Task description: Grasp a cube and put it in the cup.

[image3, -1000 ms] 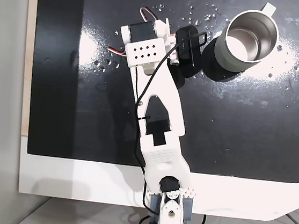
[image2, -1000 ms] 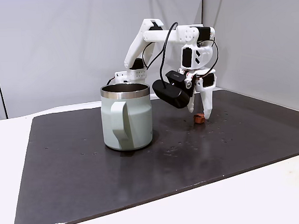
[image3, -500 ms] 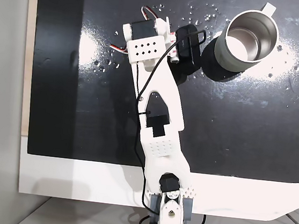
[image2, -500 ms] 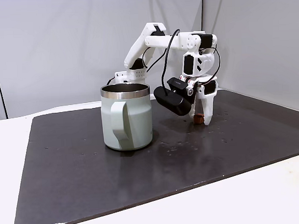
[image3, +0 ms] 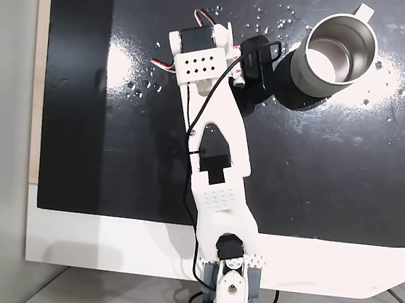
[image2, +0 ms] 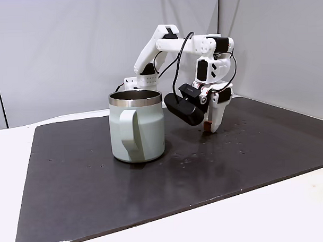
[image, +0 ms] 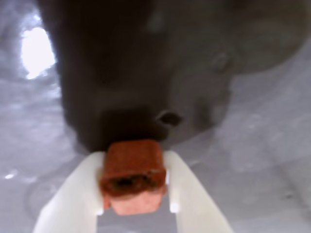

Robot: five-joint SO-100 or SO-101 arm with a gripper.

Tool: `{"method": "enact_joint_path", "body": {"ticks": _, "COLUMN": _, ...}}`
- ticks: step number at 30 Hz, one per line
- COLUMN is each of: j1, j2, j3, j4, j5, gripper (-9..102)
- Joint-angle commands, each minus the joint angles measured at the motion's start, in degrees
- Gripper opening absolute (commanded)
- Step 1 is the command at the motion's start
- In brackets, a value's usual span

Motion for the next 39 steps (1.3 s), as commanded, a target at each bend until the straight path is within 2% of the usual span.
{"method": "enact_joint_path", "body": {"ticks": 1, "j1": 0.1, "j2": 6.3, "j3": -6.4, "j4": 4.0, "j5": 0.9, "gripper": 0}}
{"method": "enact_joint_path", "body": {"ticks": 4, "j1": 0.0, "j2": 9.1, "j3": -11.7, "j4": 8.0, "j5": 2.0, "gripper": 0}}
{"method": "enact_joint_path", "body": {"ticks": 16, "j1": 6.8, "j2": 33.7, "j3": -4.5, "j4": 8.5, "j5": 2.1, "gripper": 0}}
{"method": "enact_joint_path", "body": {"ticks": 22, "j1": 12.3, "j2": 35.9, "j3": -4.0, "j4": 9.2, "j5": 1.1, "gripper": 0}}
{"method": "enact_joint_path", "body": {"ticks": 28, "j1": 22.1, "j2": 35.3, "j3": -4.0, "j4": 9.4, "j5": -1.6, "gripper": 0}}
{"method": "enact_joint_path", "body": {"ticks": 34, "j1": 31.1, "j2": 32.2, "j3": -5.4, "j4": 9.5, "j5": -6.9, "gripper": 0}}
{"method": "enact_joint_path", "body": {"ticks": 39, "j1": 34.8, "j2": 26.5, "j3": -10.4, "j4": 9.5, "j5": -10.3, "gripper": 0}}
